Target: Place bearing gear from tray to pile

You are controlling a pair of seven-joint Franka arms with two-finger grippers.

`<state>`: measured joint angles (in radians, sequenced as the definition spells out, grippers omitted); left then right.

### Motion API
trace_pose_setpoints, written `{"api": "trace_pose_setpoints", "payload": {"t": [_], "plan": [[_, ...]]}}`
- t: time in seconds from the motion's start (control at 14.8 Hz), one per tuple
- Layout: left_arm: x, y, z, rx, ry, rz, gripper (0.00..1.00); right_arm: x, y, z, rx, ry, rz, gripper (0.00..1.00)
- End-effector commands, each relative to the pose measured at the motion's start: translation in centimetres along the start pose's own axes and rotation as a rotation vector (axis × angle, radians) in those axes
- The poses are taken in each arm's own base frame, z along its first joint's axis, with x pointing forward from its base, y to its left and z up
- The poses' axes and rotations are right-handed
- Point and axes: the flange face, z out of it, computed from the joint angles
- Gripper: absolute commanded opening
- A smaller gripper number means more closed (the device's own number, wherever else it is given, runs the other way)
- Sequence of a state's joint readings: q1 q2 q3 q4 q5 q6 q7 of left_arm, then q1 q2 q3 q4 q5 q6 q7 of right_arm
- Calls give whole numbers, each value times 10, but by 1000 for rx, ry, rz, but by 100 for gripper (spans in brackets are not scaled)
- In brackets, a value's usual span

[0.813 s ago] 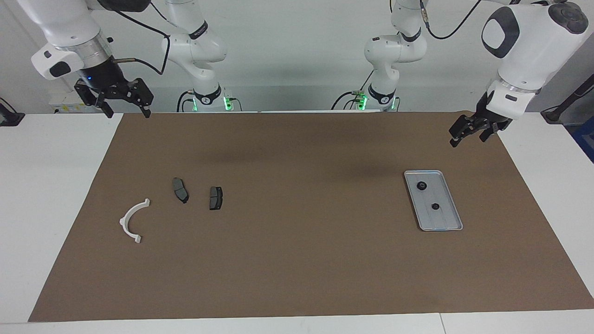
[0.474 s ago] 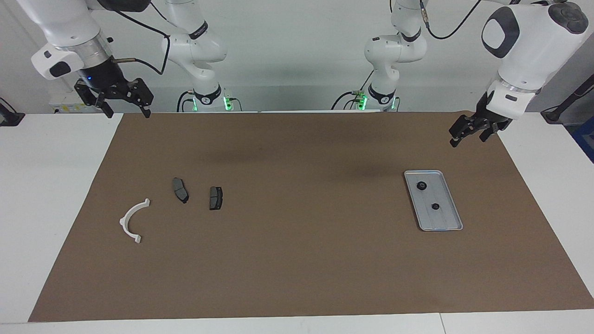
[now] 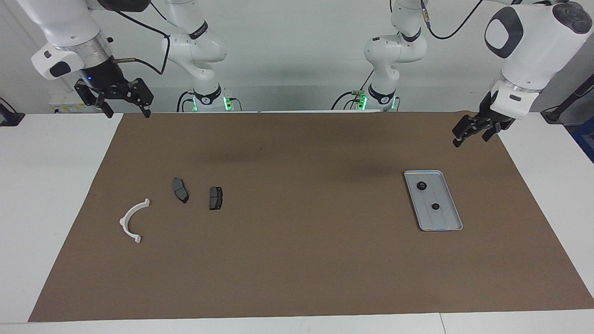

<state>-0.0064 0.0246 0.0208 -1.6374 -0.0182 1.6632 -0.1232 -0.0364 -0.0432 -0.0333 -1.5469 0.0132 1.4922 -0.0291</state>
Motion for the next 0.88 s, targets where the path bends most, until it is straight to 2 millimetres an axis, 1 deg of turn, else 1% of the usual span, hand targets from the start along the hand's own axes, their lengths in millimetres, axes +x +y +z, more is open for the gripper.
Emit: {"api": "trace_pose_setpoints", "payload": {"t": [0.0,0.07,0.14,0.2,0.34,0.47,0.61,0.75,0.81], "plan": [[-3,-11,2,-2,-49,-18,100,-3,5,-1,-13,-17,-21,100],[-4,-14,0,-2,-43,-25,100,-3,6,-1,-13,-17,-19,100],[-8,-27,1,-2,-47,-44,100,-3,6,0,-13,-18,-18,100],[-11,-33,1,-4,-38,-54,100,-3,6,0,-13,-18,-18,100],[-10,-35,6,-8,2,-61,99,-3,8,0,-12,-18,-13,100],[-11,-35,23,-9,10,-61,97,-3,9,1,-12,-20,-12,100],[-7,-32,38,-9,31,-56,97,-3,10,0,-12,-18,-9,100],[-2,-30,69,-3,44,-51,97,-3,11,0,-12,-18,-7,100],[-2,-32,89,3,55,-51,96,-3,12,0,-12,-20,-6,100]]}}
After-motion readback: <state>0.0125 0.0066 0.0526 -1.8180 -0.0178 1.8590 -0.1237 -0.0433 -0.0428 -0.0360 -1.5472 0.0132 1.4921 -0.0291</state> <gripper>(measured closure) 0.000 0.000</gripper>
